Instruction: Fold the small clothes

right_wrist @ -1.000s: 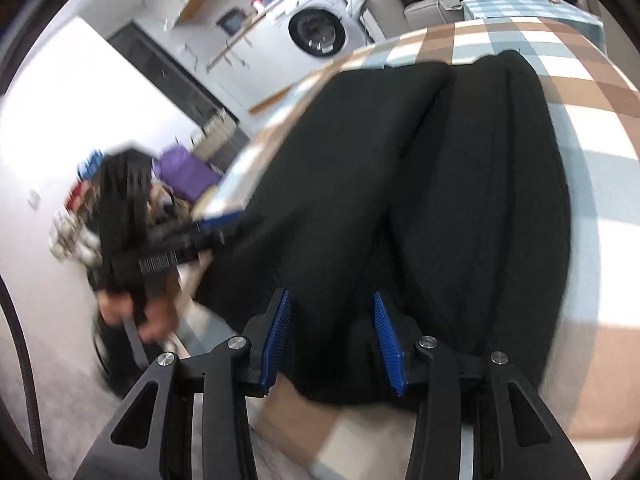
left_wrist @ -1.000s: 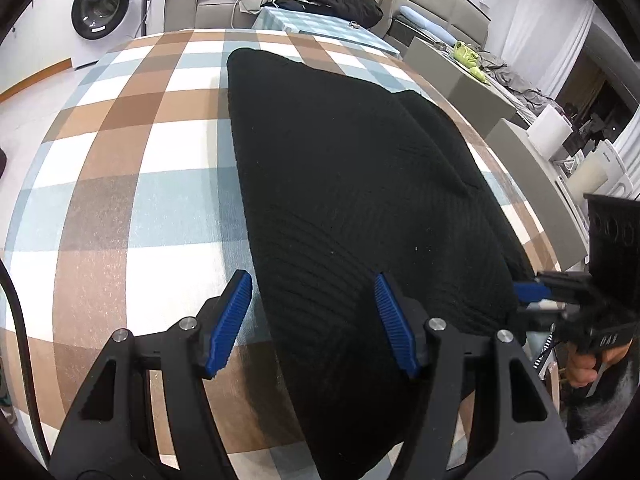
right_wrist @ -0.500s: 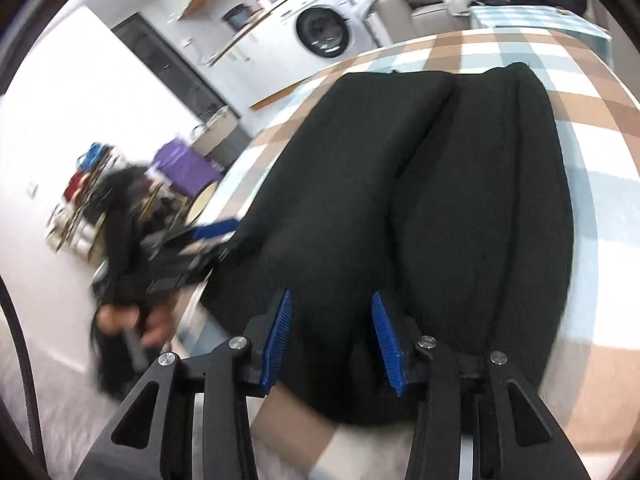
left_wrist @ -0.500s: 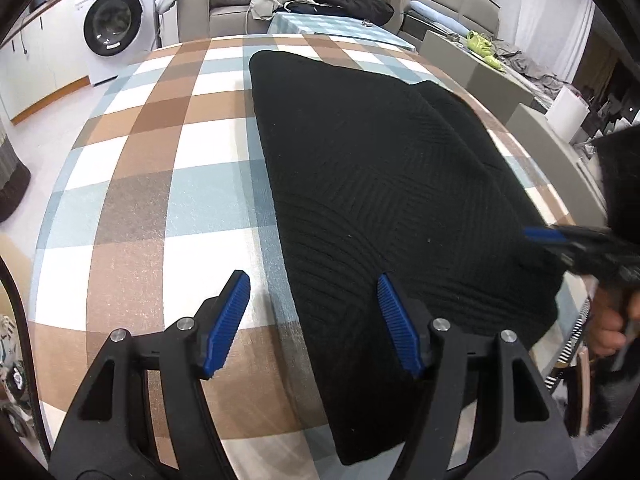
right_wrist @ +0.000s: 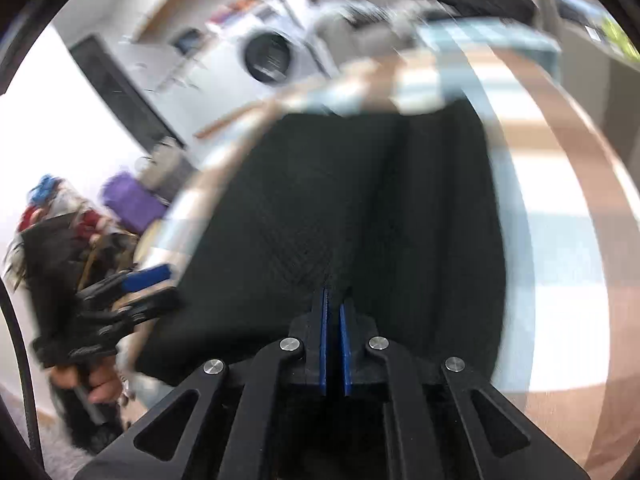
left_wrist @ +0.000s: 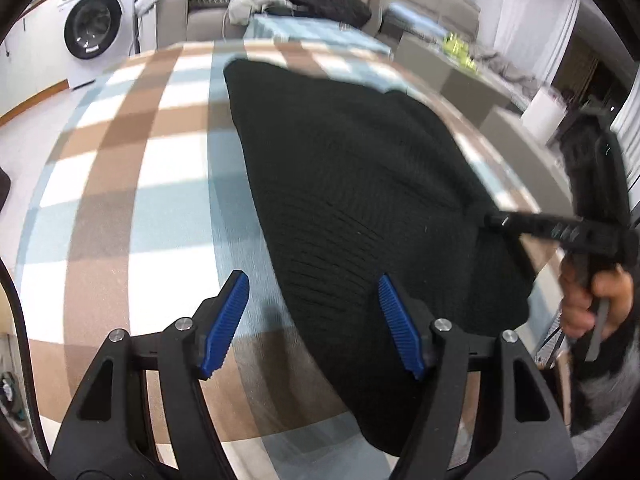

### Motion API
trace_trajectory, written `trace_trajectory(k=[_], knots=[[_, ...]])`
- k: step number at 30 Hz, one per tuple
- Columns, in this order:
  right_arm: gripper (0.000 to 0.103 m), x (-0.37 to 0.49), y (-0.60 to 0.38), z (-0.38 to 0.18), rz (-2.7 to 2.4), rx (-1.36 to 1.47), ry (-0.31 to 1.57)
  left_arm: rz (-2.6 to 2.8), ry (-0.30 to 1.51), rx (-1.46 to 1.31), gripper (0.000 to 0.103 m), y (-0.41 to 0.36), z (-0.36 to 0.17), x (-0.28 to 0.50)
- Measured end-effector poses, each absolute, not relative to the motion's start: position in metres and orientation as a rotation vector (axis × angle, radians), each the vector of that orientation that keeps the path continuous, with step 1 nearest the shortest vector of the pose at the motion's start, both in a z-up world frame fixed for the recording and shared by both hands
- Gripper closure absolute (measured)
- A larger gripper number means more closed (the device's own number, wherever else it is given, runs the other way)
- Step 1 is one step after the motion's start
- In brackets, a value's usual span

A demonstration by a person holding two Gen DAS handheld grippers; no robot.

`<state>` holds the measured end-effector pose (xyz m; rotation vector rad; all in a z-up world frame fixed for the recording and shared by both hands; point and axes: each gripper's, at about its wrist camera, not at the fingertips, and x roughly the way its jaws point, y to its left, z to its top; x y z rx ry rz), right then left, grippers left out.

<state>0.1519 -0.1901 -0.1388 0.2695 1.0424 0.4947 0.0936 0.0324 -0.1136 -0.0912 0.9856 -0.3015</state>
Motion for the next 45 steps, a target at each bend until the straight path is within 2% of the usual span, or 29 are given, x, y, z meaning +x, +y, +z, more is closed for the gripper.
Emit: trace_trajectory(k=[3,6,7,15,20,28,30,32,34,36,40,45], knots=[[0.088,0.142,-0.207,-0.131,0.540,0.347,0.994,-0.279,0.994,-0.096,0.038,0.036,-0.120,0.090],[0.071,0.118,-0.217,-0.124,0.581,0.365,0.963,-0.269,0.999,-0.119,0.037,0.043,-0.124,0.089],[0.069,0.112,-0.220,-0.125,0.587,0.370,0.961,-0.261,0.997,-0.119,0.037,0.044,-0.124,0.089],[0.069,0.080,-0.236,-0.136,0.557,0.380,0.970,-0.226,0.930,-0.067,0.037,0.058,-0.119,0.074],[0.063,0.089,-0.226,-0.137,0.597,0.247,1.035,-0.172,0.909,-0.071,0.037,0.070,-0.114,0.063],[0.062,0.080,-0.217,-0.146,0.681,0.188,0.965,-0.265,0.850,-0.109,0.037,0.059,-0.102,0.033],[0.065,0.081,-0.218,-0.153,0.675,0.203,0.965,-0.270,0.850,-0.104,0.037,0.057,-0.105,0.031],[0.074,0.079,-0.217,-0.155,0.670,0.205,0.942,-0.276,0.851,-0.119,0.037,0.058,-0.109,0.031],[0.091,0.078,-0.216,-0.154,0.664,0.215,0.923,-0.279,0.847,-0.126,0.037,0.058,-0.111,0.030],[0.098,0.076,-0.220,-0.142,0.673,0.279,0.862,-0.281,0.856,-0.114,0.037,0.057,-0.114,0.030],[0.099,0.078,-0.237,-0.122,0.593,0.355,0.792,-0.266,0.864,-0.104,0.037,0.058,-0.118,0.032],[0.098,0.094,-0.243,-0.153,0.445,0.311,0.940,-0.231,0.896,-0.080,0.037,0.060,-0.127,0.034]])
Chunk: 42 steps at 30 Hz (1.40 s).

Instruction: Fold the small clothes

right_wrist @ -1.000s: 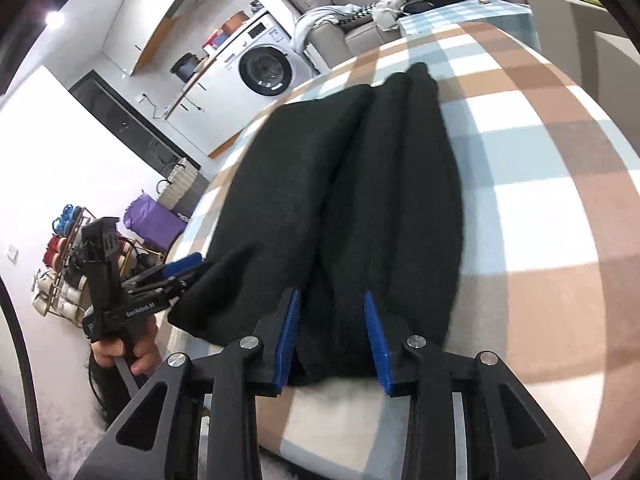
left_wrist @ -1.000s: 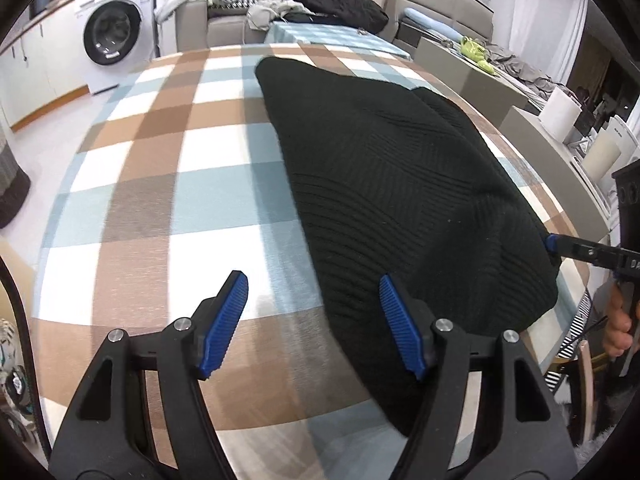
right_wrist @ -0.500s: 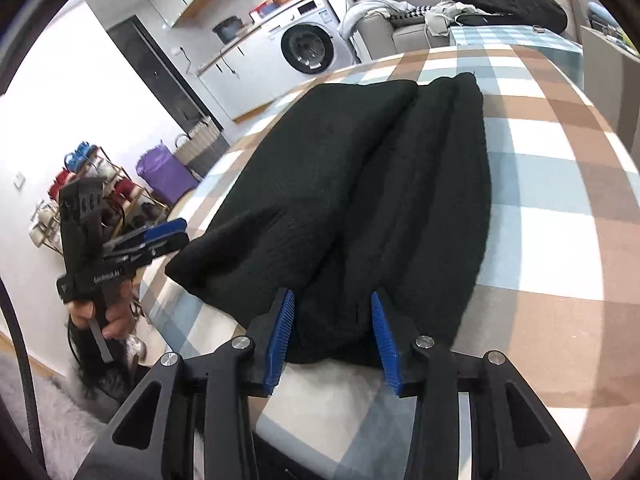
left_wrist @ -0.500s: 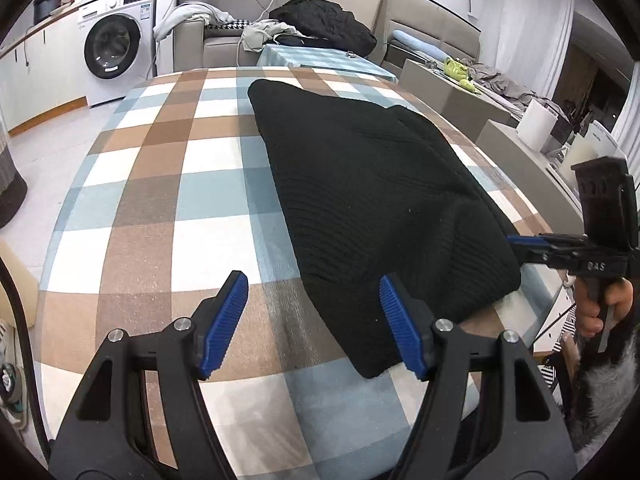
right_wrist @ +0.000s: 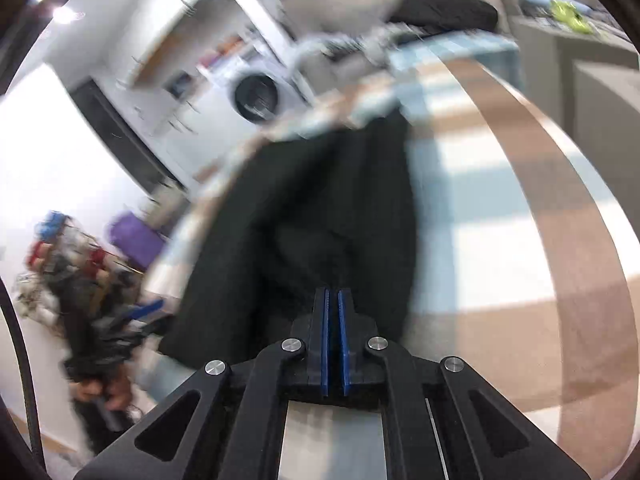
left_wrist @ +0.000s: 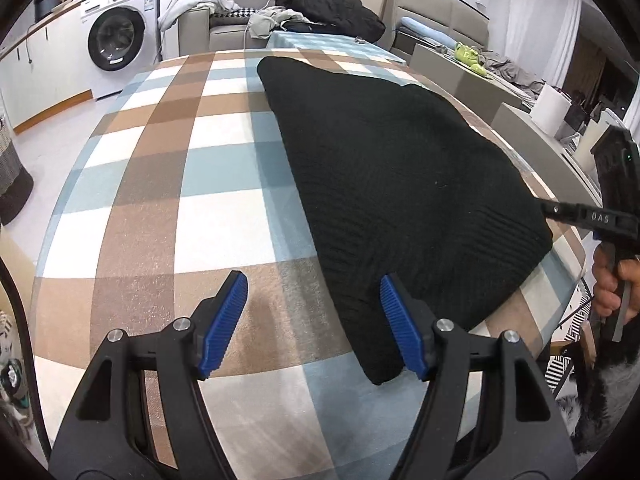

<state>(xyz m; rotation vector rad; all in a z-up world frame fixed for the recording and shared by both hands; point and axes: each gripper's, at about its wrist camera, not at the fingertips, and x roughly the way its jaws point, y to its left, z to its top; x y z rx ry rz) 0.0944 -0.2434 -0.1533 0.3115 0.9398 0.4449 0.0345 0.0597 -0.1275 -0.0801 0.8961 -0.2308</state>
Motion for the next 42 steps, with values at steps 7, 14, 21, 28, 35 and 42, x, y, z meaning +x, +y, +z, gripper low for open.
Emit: trace_trajectory(k=[7,14,21,28,35,42], knots=[[0.074,0.077,-0.239,-0.114,0.516,0.289,0.813,-0.235,0.891,-0.086,0.037,0.063,-0.125,0.033],[0.063,0.081,-0.194,-0.132,0.714,0.188,0.887,-0.238,0.894,-0.088,0.037,0.062,-0.126,0.033],[0.099,0.089,-0.192,-0.157,0.745,0.103,1.023,-0.233,0.892,-0.082,0.037,0.061,-0.126,0.034],[0.092,0.091,-0.213,-0.125,0.739,0.238,0.883,-0.213,0.864,-0.109,0.037,0.067,-0.123,0.036],[0.092,0.122,-0.216,-0.156,0.561,0.203,0.987,-0.198,0.884,-0.141,0.037,0.069,-0.127,0.045],[0.078,0.125,-0.226,-0.128,0.600,0.214,0.904,-0.191,0.877,-0.127,0.037,0.064,-0.122,0.058]])
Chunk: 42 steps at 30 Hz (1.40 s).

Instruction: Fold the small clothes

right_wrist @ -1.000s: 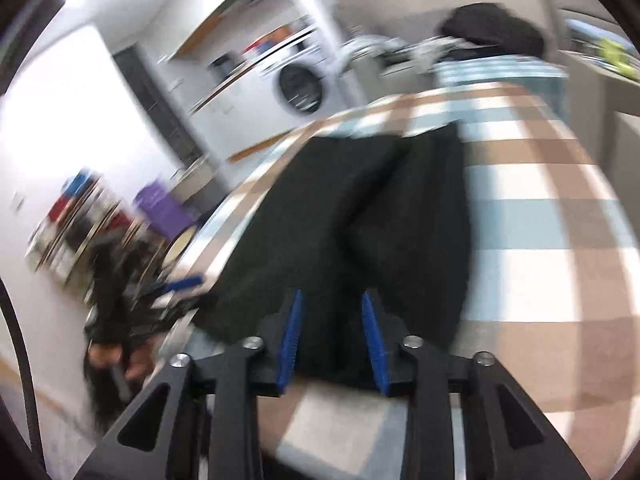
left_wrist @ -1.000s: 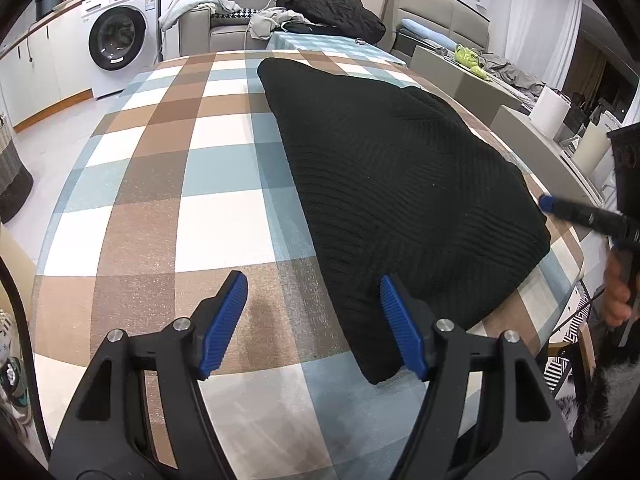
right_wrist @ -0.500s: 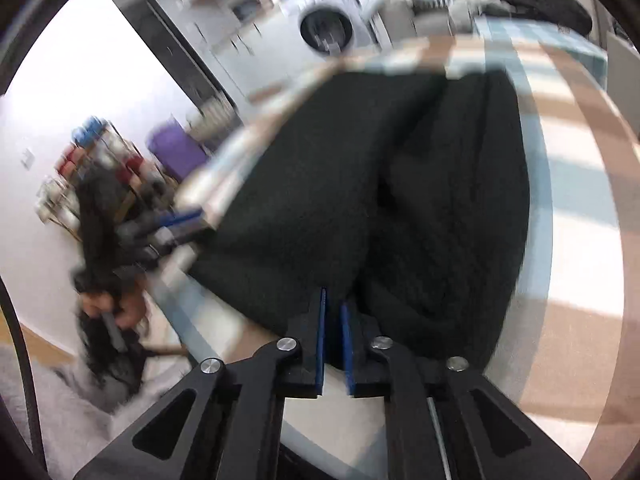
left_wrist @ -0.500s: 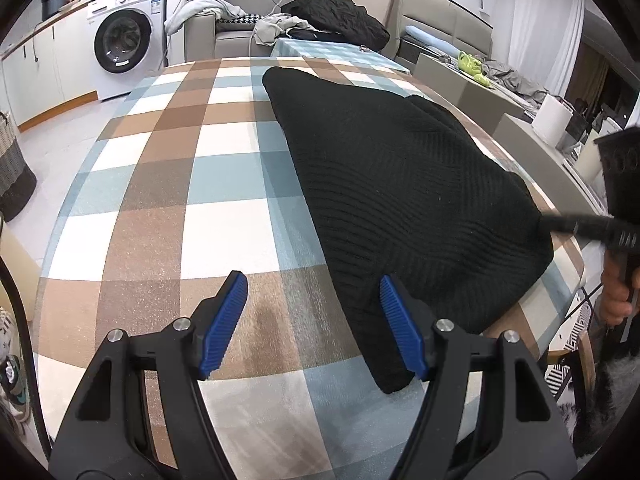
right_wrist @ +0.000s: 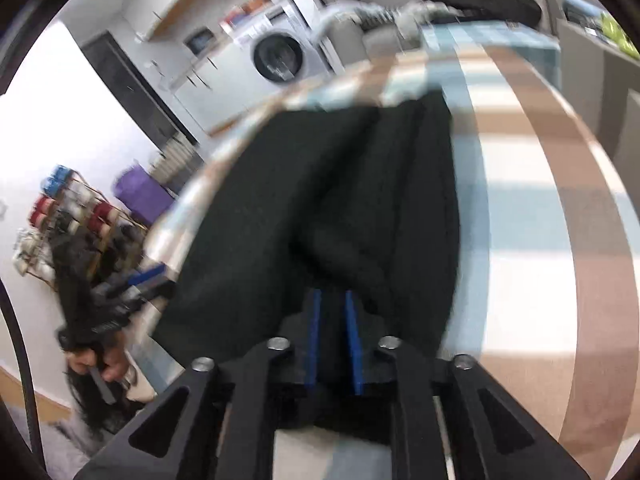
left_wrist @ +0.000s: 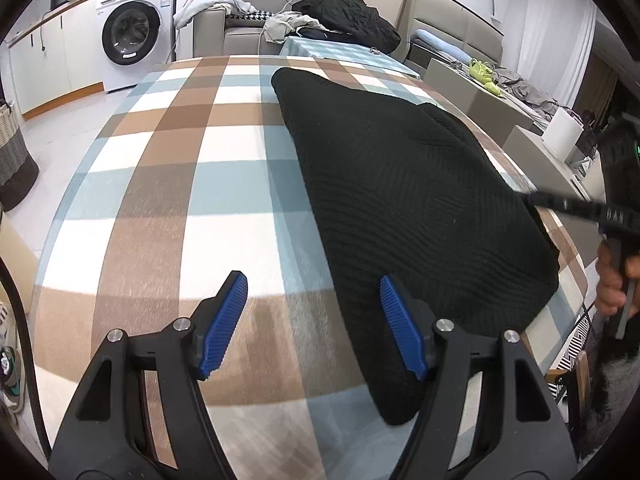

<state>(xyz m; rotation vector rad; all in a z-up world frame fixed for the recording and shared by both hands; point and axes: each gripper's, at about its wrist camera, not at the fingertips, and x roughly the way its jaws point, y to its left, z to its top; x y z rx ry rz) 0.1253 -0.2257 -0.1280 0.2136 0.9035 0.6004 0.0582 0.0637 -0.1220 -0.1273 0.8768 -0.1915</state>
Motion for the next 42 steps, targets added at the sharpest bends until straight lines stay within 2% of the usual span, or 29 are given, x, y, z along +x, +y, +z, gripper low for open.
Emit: trace_trajectory(k=[1,3,9,11,12,13,16,18,21,23,24,27,29,31,32,33,34,37,39,42], knots=[[0.067,0.134,-0.223,-0.124,0.577,0.196,0.886,-0.188,0.874,-0.122,0.037,0.063,-0.121,0.061],[0.060,0.155,-0.216,-0.121,0.513,0.198,0.873,-0.184,0.866,-0.110,0.037,0.060,-0.117,0.069],[0.060,0.217,-0.213,-0.140,0.407,0.224,0.934,-0.183,0.858,-0.092,0.037,0.056,-0.113,0.090],[0.072,0.227,-0.209,-0.146,0.386,0.212,0.951,-0.188,0.864,-0.098,0.037,0.056,-0.114,0.096],[0.089,0.229,-0.209,-0.145,0.397,0.208,0.938,-0.193,0.866,-0.100,0.037,0.057,-0.115,0.098],[0.098,0.230,-0.208,-0.139,0.430,0.213,0.907,-0.195,0.867,-0.102,0.037,0.057,-0.116,0.099],[0.098,0.229,-0.206,-0.116,0.413,0.158,0.792,-0.201,0.871,-0.115,0.037,0.059,-0.118,0.103],[0.098,0.242,-0.207,-0.123,0.324,0.115,0.844,-0.198,0.876,-0.123,0.037,0.061,-0.120,0.104],[0.090,0.250,-0.211,-0.143,0.273,0.090,0.959,-0.204,0.880,-0.132,0.037,0.064,-0.122,0.104],[0.080,0.238,-0.217,-0.136,0.292,0.138,0.909,-0.203,0.883,-0.141,0.036,0.066,-0.123,0.105],[0.070,0.233,-0.219,-0.132,0.305,0.158,0.890,-0.203,0.885,-0.146,0.036,0.067,-0.124,0.105],[0.069,0.216,-0.207,-0.117,0.415,0.199,0.863,-0.206,0.884,-0.146,0.037,0.067,-0.124,0.106],[0.062,0.214,-0.191,-0.117,0.511,0.219,0.913,-0.209,0.887,-0.154,0.036,0.068,-0.125,0.106],[0.061,0.216,-0.171,-0.130,0.570,0.189,0.991,-0.210,0.889,-0.163,0.036,0.068,-0.126,0.106],[0.061,0.215,-0.164,-0.134,0.576,0.158,1.013,-0.209,0.890,-0.168,0.036,0.069,-0.126,0.106],[0.076,0.216,-0.156,-0.141,0.564,0.102,1.031,-0.210,0.891,-0.171,0.036,0.069,-0.126,0.106],[0.095,0.216,-0.151,-0.142,0.562,0.071,1.031,-0.209,0.893,-0.176,0.037,0.069,-0.126,0.106],[0.096,0.196,-0.158,-0.107,0.596,0.075,0.892,-0.219,0.885,-0.183,0.036,0.064,-0.121,0.106],[0.096,0.191,-0.163,-0.091,0.570,0.043,0.863,-0.231,0.892,-0.163,0.036,0.056,-0.121,0.107],[0.096,0.206,-0.165,-0.112,0.449,-0.016,0.943,-0.241,0.921,-0.136,0.036,0.046,-0.127,0.108]])
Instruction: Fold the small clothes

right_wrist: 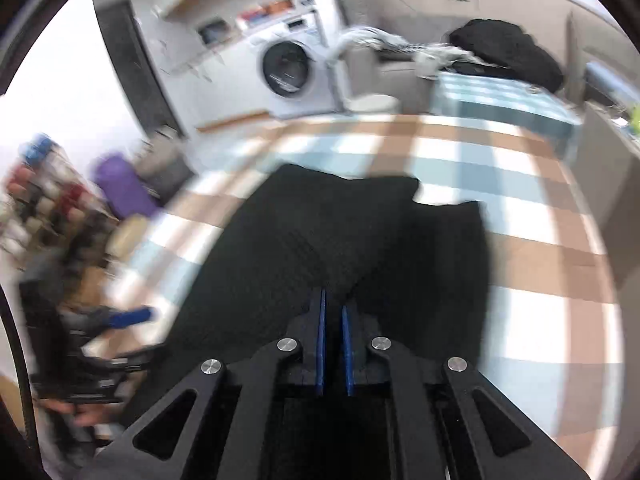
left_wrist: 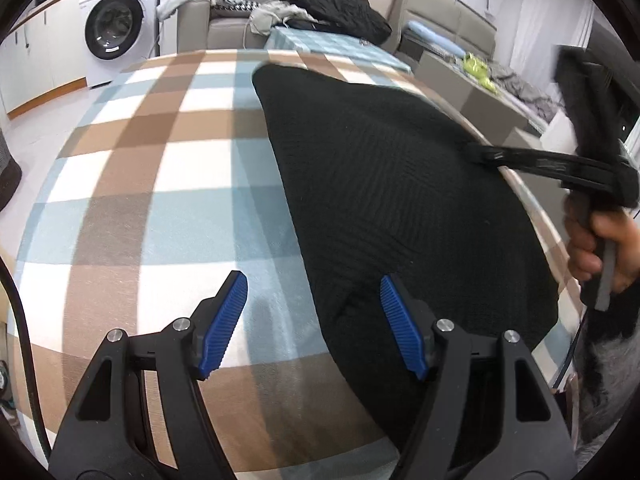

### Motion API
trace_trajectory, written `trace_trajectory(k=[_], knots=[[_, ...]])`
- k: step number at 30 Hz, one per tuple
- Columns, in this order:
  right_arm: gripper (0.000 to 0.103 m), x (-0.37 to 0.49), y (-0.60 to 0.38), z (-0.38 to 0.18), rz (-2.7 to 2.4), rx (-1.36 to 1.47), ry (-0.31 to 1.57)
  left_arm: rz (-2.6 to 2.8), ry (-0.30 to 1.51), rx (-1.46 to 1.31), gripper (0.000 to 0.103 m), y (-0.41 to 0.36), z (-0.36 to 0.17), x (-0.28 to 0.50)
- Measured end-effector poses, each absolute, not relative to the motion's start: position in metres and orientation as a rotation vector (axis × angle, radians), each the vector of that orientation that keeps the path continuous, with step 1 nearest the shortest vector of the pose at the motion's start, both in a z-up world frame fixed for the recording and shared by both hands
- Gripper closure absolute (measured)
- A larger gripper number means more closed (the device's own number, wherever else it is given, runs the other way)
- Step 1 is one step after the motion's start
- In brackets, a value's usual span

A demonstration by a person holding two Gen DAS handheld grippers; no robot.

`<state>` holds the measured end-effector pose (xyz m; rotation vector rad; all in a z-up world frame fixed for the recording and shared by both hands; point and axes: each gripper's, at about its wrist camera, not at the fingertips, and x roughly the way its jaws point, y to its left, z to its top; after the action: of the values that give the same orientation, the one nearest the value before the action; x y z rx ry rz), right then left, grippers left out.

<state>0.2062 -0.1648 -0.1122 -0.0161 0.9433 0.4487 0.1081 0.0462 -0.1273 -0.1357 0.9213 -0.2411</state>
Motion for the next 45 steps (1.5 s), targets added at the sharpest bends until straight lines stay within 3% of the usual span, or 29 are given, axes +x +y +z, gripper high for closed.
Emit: trace_trajectory(k=[2,3,9,13,32,33,34,35,36,42,45], knots=[[0.093,0.227,-0.166,-0.133,0.417,0.007,0.993,-0.232,0.925,-0.130,0.036,0.045,-0.129,0.107],[0.084,0.230,-0.169,-0.141,0.399,0.034,1.023,-0.229,0.927,-0.135,0.036,0.046,-0.129,0.105],[0.065,0.184,-0.190,-0.128,0.565,0.171,1.033,-0.275,0.933,-0.169,0.036,0.054,-0.127,0.087],[0.063,0.131,-0.203,-0.130,0.708,0.182,1.030,-0.275,0.943,-0.188,0.036,0.057,-0.131,0.075],[0.063,0.074,-0.197,-0.150,0.803,0.034,0.994,-0.262,0.950,-0.125,0.035,0.052,-0.135,0.063],[0.068,0.073,-0.193,-0.149,0.802,0.012,0.987,-0.262,0.949,-0.120,0.035,0.052,-0.135,0.064],[0.082,0.072,-0.188,-0.148,0.799,-0.029,0.972,-0.260,0.949,-0.113,0.035,0.051,-0.135,0.063],[0.089,0.072,-0.186,-0.147,0.790,-0.054,0.962,-0.257,0.949,-0.105,0.034,0.051,-0.135,0.063],[0.093,0.072,-0.186,-0.142,0.789,-0.067,0.955,-0.253,0.949,-0.097,0.034,0.050,-0.136,0.063],[0.094,0.069,-0.205,-0.101,0.858,0.052,0.875,-0.219,0.949,-0.040,0.031,0.050,-0.137,0.064],[0.095,0.073,-0.212,-0.109,0.820,0.028,0.923,-0.221,0.948,-0.026,0.031,0.050,-0.137,0.064]])
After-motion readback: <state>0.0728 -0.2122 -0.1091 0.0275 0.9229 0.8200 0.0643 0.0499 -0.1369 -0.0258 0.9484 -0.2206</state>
